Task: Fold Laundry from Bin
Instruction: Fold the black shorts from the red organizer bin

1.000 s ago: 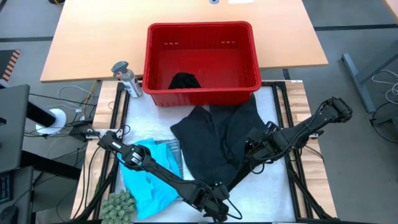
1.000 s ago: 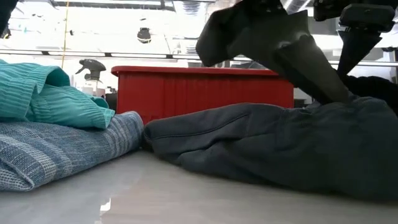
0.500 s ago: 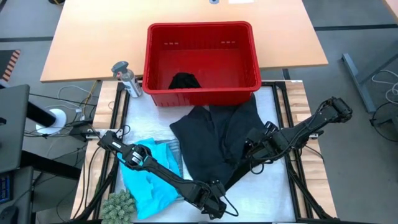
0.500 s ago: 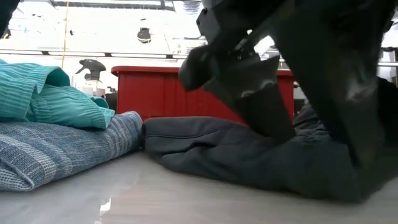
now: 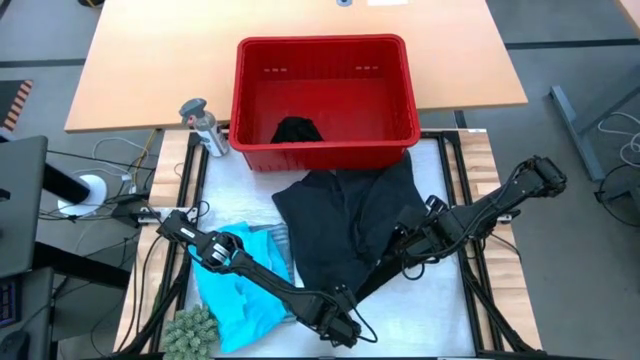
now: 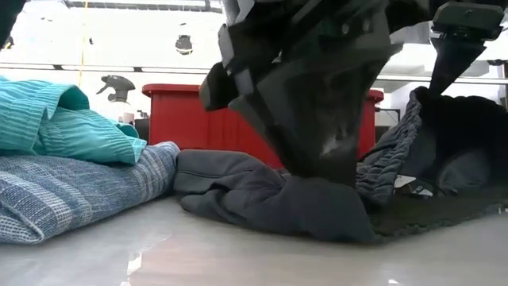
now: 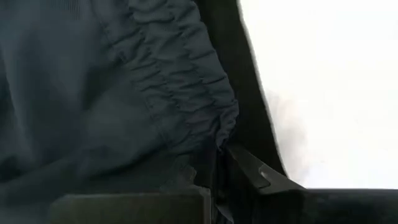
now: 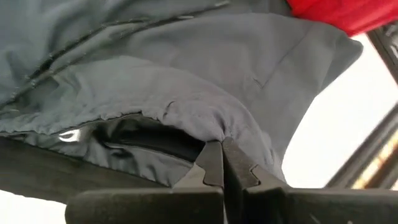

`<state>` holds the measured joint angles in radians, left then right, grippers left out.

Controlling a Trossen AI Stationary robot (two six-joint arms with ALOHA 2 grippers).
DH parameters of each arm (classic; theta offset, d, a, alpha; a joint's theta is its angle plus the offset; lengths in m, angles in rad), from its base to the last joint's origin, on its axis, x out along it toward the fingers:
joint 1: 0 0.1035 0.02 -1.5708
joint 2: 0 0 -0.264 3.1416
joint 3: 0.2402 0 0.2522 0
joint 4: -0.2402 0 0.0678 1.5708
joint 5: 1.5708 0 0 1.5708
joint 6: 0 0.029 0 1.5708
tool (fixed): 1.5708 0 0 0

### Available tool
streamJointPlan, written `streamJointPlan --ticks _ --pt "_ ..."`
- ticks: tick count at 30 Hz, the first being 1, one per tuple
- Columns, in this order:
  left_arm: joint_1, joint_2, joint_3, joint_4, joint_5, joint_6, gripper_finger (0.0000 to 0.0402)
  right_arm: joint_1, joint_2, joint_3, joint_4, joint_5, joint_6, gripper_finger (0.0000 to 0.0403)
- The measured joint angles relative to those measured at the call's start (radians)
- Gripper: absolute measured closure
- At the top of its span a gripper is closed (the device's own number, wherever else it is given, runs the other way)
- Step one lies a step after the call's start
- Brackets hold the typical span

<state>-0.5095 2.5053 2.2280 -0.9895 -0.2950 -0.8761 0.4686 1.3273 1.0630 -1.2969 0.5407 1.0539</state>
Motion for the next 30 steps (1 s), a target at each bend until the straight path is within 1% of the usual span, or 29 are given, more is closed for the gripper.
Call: streamJointPlan --ticks 3,5,7,10,16,20,22,25,30 --pt "0.001 0.0 0.068 -0.05 0.002 0.036 0.0399 0.0 0.0 0.0 -0.051 0.0 0.023 0.0389" --pt "0.002 -0.001 0.129 -0.101 0.0 0.056 0.0399 0.0 0.0 0.0 -0.121 -0.001 0.056 0.0389" --pt "0.004 -0.038 0.109 -0.113 0.002 0.073 0.0399 0.0 0.0 0.0 -0.184 -0.001 0.091 0.0389" --pt "0.007 -0.082 0.115 -0.186 0.006 0.1 0.0399 0.0 0.0 0.0 -0.259 -0.004 0.129 0.0389" --pt "0.026 -0.197 0.122 -0.432 0.019 0.186 0.0399 -0.016 0.0 0.0 -0.27 -0.056 0.152 0.0389" --pt "0.045 -0.282 0.122 -0.581 -0.012 0.252 0.0399 -0.034 -0.002 0.001 -0.27 -0.089 0.166 0.0389" --pt "0.059 -0.329 0.118 -0.582 -0.024 0.35 0.0399 -0.047 -0.007 0.005 -0.272 -0.095 0.17 0.0389" --pt "0.086 -0.396 0.114 -0.58 -0.04 0.489 0.0399 -0.07 -0.008 0.045 -0.276 -0.094 0.17 0.0389" --pt "0.154 -0.521 0.11 -0.584 -0.086 0.634 0.0399 -0.123 -0.031 0.171 -0.28 -0.026 0.149 0.0389"
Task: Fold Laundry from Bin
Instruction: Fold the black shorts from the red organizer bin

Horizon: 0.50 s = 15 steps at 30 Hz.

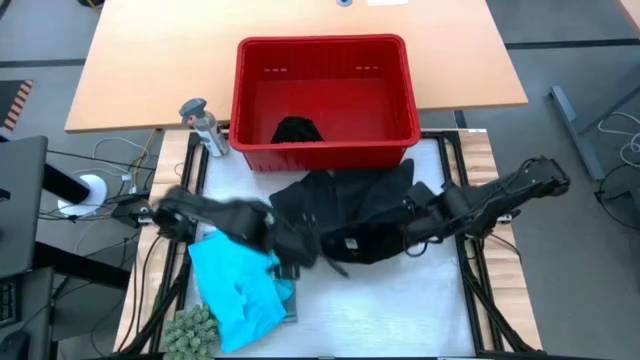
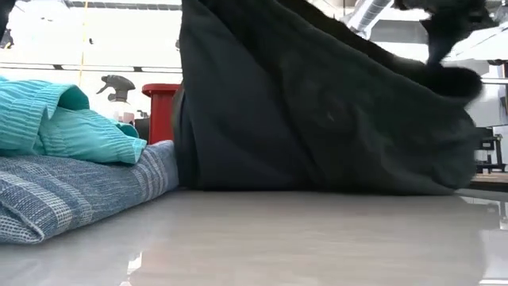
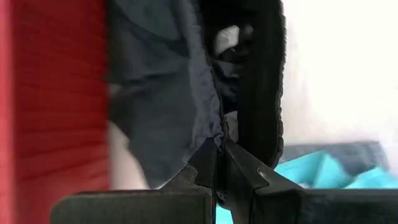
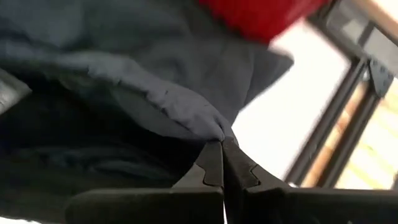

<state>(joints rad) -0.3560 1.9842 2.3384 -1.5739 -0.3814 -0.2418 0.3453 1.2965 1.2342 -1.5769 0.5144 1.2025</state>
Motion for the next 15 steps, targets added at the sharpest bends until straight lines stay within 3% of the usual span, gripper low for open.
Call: streamJointPlan --ticks 8,15 --pt "0.12 -0.194 0.0 0.0 -0.013 0.346 0.0399 -0.164 -0.069 0.231 0.005 0.163 -0.128 0.0389" --pt "0.255 -0.316 0.0 0.008 -0.149 0.485 0.0399 -0.401 -0.142 0.368 0.012 0.279 -0.288 0.0389"
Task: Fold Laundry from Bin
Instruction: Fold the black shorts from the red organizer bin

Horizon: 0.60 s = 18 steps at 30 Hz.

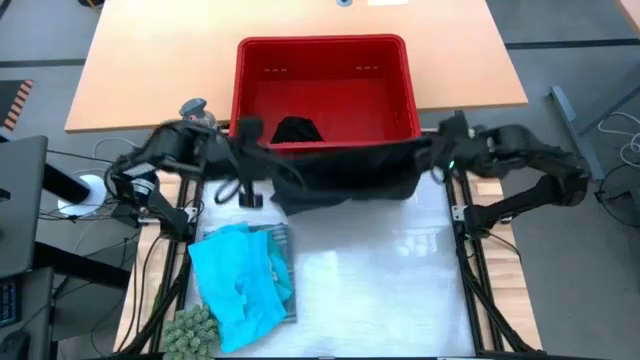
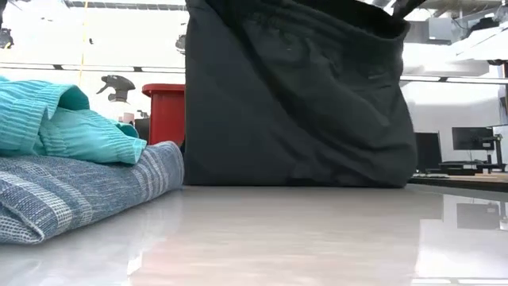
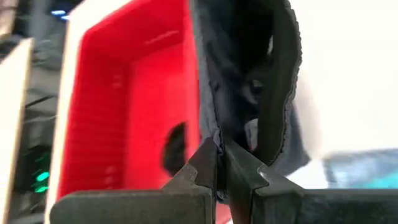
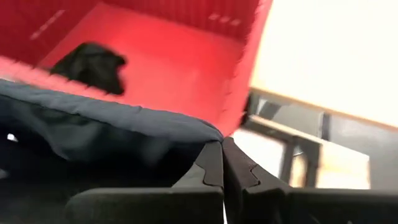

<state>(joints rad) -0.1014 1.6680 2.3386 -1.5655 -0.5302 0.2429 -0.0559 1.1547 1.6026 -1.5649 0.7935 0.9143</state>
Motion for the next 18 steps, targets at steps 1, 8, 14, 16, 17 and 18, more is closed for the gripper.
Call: streamJointPlan --ticks 1,8,14,16,17,18 --pt "0.022 -0.01 0.0 0.0 -0.017 0.012 0.0399 -0.035 -0.006 0.014 0.001 0.006 -0.026 0.0389" --pt "0.173 -0.03 0.0 0.016 -0.025 0.145 0.0399 -0.274 0.005 0.1 0.004 0.055 -0.225 0.0389" --pt "0.266 -0.029 0.0 0.067 -0.031 0.251 0.0399 -0.423 0.064 0.158 0.042 0.101 -0.472 0.0389" --pt "0.279 -0.029 0.0 0.103 -0.084 0.3 0.0399 -0.452 0.084 0.186 0.057 0.131 -0.555 0.0389" --pt "0.282 -0.029 0.0 0.123 -0.128 0.326 0.0399 -0.465 0.095 0.206 0.065 0.14 -0.595 0.0389" --pt "0.284 -0.029 0.0 0.147 -0.173 0.357 0.0399 -0.478 0.103 0.228 0.077 0.141 -0.635 0.0389"
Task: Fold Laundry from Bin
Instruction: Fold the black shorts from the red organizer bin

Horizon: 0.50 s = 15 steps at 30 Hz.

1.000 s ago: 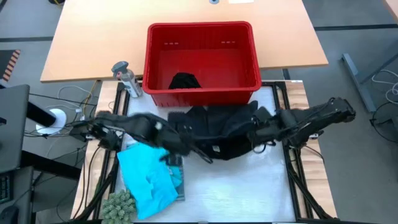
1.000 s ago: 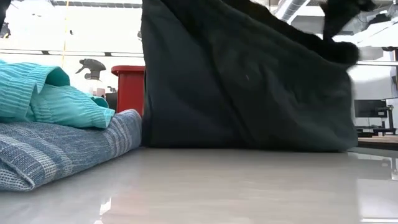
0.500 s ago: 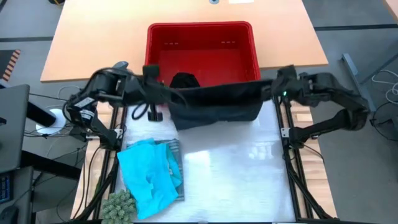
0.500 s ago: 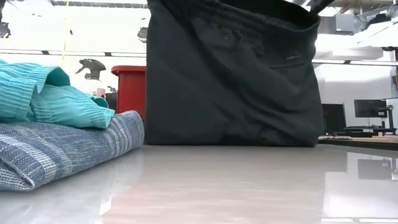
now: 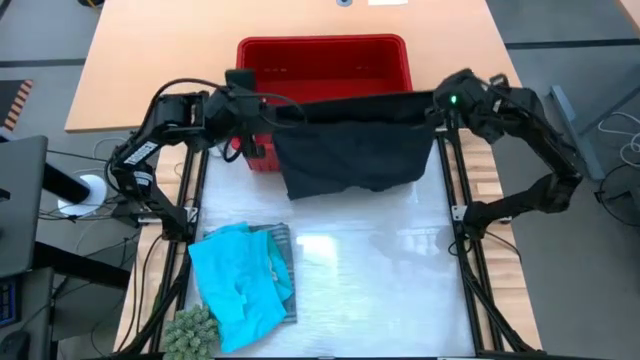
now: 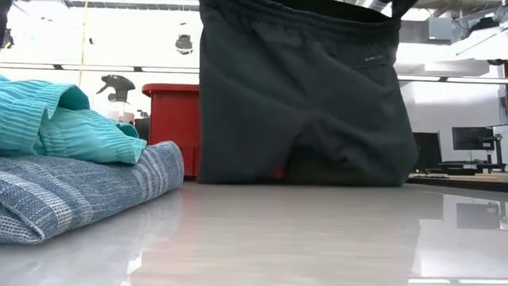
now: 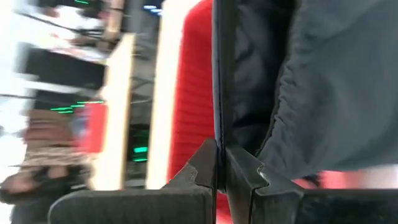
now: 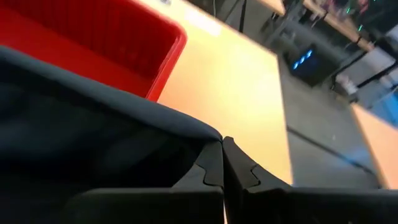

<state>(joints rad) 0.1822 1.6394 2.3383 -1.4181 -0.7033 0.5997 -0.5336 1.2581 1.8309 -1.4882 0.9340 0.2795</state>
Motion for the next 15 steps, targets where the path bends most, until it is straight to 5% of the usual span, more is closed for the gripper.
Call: streamJointPlan --ticks 9,15 --pt "0.0 0.0 0.0 0.35 -0.196 0.436 0.0399 -0.045 0.048 0.3 0.06 0.005 -0.218 0.0389" --pt "-0.048 -0.001 0.0 0.413 -0.196 0.354 0.0399 -0.012 0.044 0.422 -0.085 -0.139 -0.072 0.0389"
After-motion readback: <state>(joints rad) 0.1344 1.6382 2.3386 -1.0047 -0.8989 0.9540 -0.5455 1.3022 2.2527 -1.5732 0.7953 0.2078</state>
